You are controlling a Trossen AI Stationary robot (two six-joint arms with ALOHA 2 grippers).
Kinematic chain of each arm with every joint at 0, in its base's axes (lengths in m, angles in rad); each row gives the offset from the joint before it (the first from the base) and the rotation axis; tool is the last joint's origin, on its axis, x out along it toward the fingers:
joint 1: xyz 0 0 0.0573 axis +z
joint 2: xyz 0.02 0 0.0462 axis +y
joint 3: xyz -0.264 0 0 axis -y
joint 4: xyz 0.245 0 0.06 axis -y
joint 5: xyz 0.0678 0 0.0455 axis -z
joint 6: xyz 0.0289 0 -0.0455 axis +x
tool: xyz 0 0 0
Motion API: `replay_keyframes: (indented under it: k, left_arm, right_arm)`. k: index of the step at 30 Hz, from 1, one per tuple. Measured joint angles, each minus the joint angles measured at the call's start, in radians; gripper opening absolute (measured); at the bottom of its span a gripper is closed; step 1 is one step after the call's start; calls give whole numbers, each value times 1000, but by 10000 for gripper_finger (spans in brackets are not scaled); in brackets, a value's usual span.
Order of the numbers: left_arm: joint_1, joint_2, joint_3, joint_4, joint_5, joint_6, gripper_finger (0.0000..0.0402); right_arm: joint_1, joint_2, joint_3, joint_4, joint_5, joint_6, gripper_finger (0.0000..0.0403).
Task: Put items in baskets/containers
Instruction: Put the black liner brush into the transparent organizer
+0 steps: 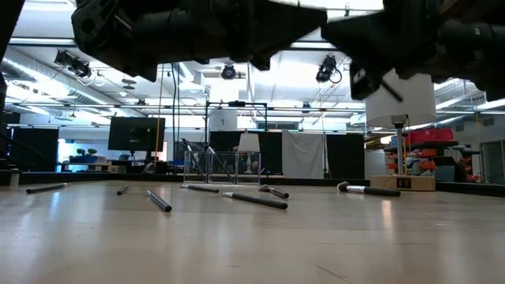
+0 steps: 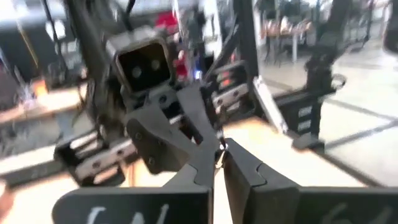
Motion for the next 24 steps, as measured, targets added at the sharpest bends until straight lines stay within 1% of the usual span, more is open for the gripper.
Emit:
replay_keyframes:
  k: [1,3,5,7,10,12,16,20,24]
  left_arm:
    - [4,-14,0,-43,-18,-17,14]
    - [6,-63,0,-144,-85,-45,14]
    - [17,-119,1,-271,-167,-73,14]
    - [39,-180,0,-404,-226,-113,14]
    - [100,-270,0,-518,-298,-166,15]
    - [159,-316,1,-571,-326,-195,15]
    - [323,-360,1,-596,-297,-238,15]
    - [502,-367,1,-605,-223,-278,15]
    - [635,-367,1,-642,-216,-284,15]
  right_arm:
    - [-2,0,-13,-15,20,14,43]
    - [-3,-5,-48,-55,65,41,64]
    - [-3,-20,-86,-65,115,77,85]
    - [-4,-30,-130,-65,180,127,102]
    - [-4,-31,-182,-71,271,186,121]
    - [-4,-31,-200,-83,318,205,128]
    - [-6,-32,-201,-128,383,205,132]
    - [-23,-32,-198,-149,396,162,128]
    - [-65,-32,-198,-149,398,108,122]
